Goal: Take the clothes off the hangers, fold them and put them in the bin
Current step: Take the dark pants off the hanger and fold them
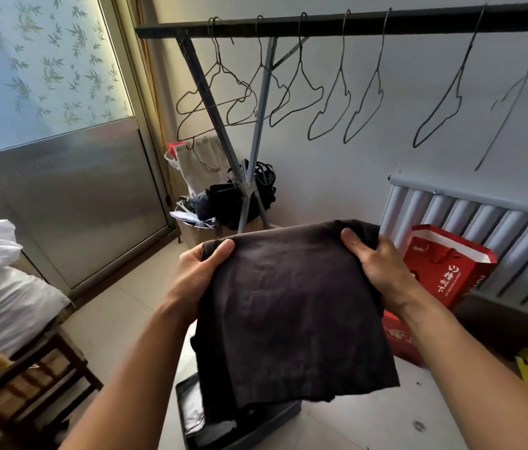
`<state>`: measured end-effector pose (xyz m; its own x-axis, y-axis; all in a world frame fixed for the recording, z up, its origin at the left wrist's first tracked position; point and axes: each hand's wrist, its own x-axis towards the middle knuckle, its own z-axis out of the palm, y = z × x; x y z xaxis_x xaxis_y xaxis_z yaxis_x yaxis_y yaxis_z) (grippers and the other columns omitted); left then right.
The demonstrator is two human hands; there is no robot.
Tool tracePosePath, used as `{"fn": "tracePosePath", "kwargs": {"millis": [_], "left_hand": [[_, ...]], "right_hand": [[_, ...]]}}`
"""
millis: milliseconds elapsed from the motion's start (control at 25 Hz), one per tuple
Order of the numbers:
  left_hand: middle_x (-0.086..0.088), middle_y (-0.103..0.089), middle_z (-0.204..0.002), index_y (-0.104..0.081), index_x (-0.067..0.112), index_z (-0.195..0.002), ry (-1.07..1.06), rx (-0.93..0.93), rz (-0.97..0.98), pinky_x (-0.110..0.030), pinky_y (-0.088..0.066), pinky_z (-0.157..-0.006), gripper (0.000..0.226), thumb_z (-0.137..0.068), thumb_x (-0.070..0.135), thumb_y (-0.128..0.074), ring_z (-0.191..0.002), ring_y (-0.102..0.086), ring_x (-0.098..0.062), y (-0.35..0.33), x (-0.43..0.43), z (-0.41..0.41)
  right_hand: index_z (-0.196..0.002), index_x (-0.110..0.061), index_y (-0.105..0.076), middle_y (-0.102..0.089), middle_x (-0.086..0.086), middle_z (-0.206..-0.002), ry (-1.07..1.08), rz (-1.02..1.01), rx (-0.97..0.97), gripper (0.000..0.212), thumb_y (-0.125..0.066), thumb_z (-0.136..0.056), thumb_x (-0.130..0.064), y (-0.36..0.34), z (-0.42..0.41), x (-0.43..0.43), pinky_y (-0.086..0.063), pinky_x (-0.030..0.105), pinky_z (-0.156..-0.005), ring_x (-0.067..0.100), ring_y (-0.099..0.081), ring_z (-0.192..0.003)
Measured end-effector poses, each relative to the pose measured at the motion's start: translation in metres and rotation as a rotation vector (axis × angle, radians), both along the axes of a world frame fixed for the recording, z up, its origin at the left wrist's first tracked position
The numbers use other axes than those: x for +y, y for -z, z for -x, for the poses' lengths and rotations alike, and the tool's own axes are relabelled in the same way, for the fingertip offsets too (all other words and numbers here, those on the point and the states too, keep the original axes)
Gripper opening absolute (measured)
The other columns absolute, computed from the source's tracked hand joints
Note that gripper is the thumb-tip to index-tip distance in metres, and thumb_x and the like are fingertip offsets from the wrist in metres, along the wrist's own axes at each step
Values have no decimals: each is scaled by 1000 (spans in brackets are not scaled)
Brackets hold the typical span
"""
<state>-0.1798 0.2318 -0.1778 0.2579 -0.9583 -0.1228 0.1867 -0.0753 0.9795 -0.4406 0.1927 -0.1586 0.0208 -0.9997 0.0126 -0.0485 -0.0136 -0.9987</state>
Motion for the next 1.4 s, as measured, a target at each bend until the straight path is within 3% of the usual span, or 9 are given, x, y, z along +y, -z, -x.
{"fn": "tracePosePath", "kwargs": {"millis": [200,320,480,760,1000,1120,1240,1320,1400], "left_hand": [[-13,-74,-102,-67,5,-104,271,117,-247,-35,-56,-75,83,-48,63,-86,-91,-72,-25,28,8,-21],[-13,-74,-86,-67,3,-92,187,130,-250,-28,-59,-61,52,-60,39,-85,-71,-71,-20,40,5,-19],[-9,-74,-81,-65,4,-96,32,256,-187,-26,-57,-57,20,-88,22,-64,-67,-71,-17,43,-11,-21],[-9,-76,-89,-63,2,-110,-124,219,-178,-27,-60,-64,23,-90,14,-61,-75,-72,-18,60,-50,-29],[-16,-66,-97,-46,21,-114,-397,-10,-226,-42,-55,-78,36,-90,1,-63,-84,-65,-28,106,-77,-53],[-5,-67,-87,-65,17,-88,-390,-82,-219,-25,-50,-78,26,-91,-7,-55,-87,-60,-19,137,-87,-77],[0,-70,-87,-72,18,-86,-404,-76,-306,-16,-48,-74,24,-90,-2,-58,-85,-60,-14,168,-101,-107],[1,-71,-89,-72,19,-91,-396,-65,-359,-19,-49,-72,7,-85,16,-71,-85,-62,-13,195,-104,-127],[1,-69,-97,-69,22,-97,-367,-152,-418,-24,-51,-76,33,-70,30,-85,-90,-64,-15,230,-103,-146]], "right_hand": [[-87,-18,-74,-76,3,-88,57,-91,103,63,-64,-63,-75,22,-8,-35,-55,49,-88,26,-71,-88],[-93,-16,-73,-74,6,-101,59,-198,94,80,-68,-51,-84,33,-12,-59,-55,47,-90,28,-69,-94],[-121,-8,-62,-68,15,-118,-214,-432,-358,80,-75,-65,-64,44,-13,-82,-56,45,-84,30,-67,-103],[-111,9,-61,-75,13,-84,-312,-406,-13,30,-66,-82,8,74,-30,-130,-57,27,-57,22,-73,-70],[-131,-19,-46,-64,1,-104,-161,-230,62,57,-68,-84,4,121,-79,-178,-51,21,-73,10,-64,-85],[-114,-33,-57,-64,0,-114,-211,-93,140,50,-62,-86,7,156,-115,-191,-51,31,-92,17,-63,-103],[-87,-26,-69,-69,-3,-96,-261,-146,189,32,-57,-91,3,188,-152,-204,-50,19,-79,16,-62,-93],[-92,-23,-70,-69,0,-98,-313,-229,213,18,-64,-89,-6,213,-173,-208,-47,16,-71,16,-62,-91],[-108,-22,-65,-64,-3,-105,-434,-257,321,32,-74,-81,-9,246,-191,-208,-45,14,-73,14,-60,-96]]}}
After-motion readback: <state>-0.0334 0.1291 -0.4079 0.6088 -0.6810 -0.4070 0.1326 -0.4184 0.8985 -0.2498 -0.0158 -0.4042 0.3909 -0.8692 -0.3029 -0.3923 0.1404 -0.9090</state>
